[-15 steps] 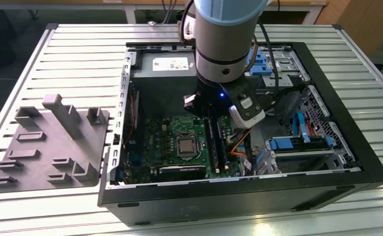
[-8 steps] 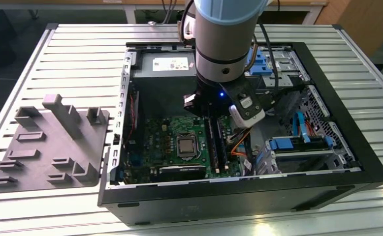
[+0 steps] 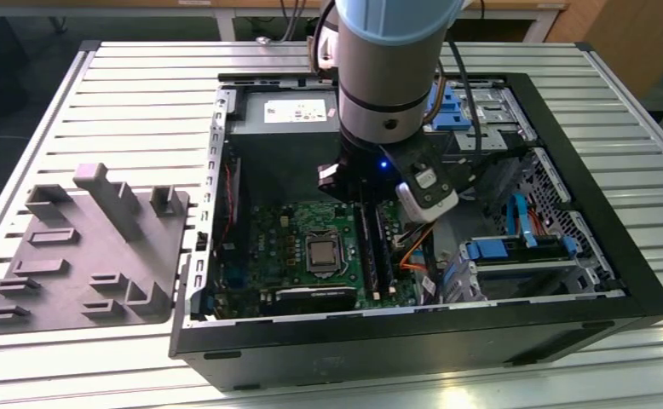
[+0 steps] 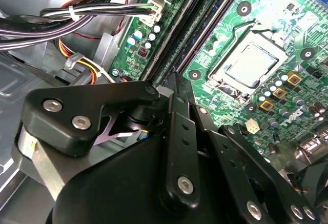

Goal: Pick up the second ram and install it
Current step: 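Press down the second ram until it locks into place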

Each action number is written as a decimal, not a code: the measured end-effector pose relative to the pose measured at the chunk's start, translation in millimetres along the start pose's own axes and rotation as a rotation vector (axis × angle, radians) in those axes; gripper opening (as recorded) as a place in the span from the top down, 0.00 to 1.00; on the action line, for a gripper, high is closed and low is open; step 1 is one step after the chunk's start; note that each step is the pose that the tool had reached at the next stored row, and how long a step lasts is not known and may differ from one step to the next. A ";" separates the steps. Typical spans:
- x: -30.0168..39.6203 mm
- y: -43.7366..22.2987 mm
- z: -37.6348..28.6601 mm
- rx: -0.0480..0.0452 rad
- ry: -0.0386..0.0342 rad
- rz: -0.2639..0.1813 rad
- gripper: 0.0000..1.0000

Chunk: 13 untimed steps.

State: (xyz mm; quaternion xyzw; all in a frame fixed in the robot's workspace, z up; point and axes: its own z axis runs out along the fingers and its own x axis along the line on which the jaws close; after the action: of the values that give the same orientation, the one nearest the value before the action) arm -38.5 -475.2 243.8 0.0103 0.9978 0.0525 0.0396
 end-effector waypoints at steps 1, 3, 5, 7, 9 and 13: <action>0.1 0.0 0.4 -0.0004 0.0000 0.000 0.89; 0.1 -0.1 1.1 -0.0002 0.0001 0.000 0.89; 0.1 0.2 1.6 -0.0002 0.0001 0.000 0.89; 0.2 0.9 2.1 -0.0001 0.0001 0.000 0.89; 0.2 1.7 2.5 -0.0002 0.0001 0.000 0.89; 0.3 3.3 3.2 -0.0003 0.0001 0.000 0.89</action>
State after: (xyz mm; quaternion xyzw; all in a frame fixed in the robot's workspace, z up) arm -38.5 -471.6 241.0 0.0103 0.9978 0.0526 0.0396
